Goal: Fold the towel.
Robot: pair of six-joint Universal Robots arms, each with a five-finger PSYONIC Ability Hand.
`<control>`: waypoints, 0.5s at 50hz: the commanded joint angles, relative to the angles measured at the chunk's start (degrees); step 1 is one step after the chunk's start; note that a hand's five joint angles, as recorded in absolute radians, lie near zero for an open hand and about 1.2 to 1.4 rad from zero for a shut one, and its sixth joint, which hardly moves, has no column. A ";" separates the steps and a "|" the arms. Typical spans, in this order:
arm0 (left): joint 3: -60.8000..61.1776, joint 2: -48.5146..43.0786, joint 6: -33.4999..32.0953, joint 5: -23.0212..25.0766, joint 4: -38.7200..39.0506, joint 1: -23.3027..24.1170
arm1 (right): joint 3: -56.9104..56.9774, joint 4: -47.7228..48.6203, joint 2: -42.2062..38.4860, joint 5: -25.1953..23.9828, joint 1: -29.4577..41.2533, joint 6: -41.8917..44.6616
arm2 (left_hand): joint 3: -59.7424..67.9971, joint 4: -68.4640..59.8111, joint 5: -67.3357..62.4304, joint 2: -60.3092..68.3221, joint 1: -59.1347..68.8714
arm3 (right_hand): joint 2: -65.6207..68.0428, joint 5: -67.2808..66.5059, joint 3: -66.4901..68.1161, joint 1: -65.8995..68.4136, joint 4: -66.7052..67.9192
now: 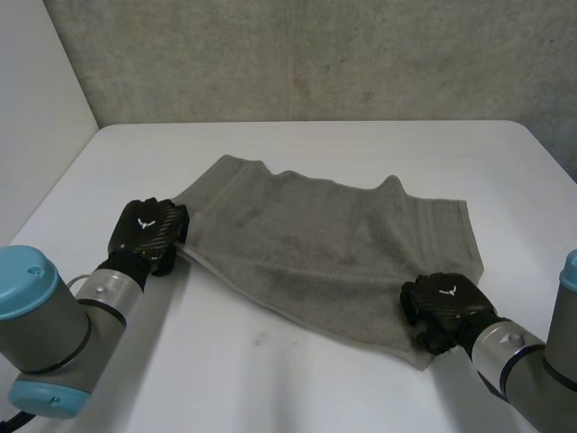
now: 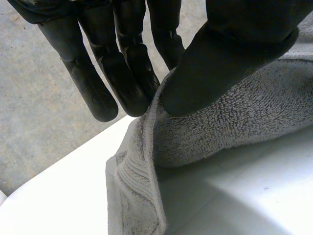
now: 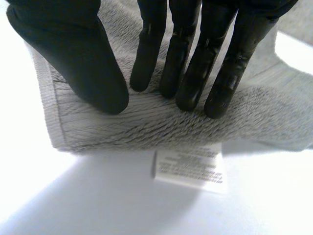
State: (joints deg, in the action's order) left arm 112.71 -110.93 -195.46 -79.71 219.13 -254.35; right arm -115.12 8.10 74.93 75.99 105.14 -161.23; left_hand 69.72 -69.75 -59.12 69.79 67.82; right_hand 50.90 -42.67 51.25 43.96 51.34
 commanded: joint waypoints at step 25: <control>0.31 0.54 0.08 -0.10 -0.02 0.26 | -8.28 3.93 7.17 -3.48 1.29 -3.74 | 10.28 -10.25 -10.88 10.21 12.18 | -16.43 18.20 -16.78 -9.49 -16.87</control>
State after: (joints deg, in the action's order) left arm 113.03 -110.51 -195.38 -79.72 219.18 -254.09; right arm -123.04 9.42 84.16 72.94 105.97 -165.50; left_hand 69.72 -69.75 -59.17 69.79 67.82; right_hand 32.48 -21.75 32.09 28.62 31.91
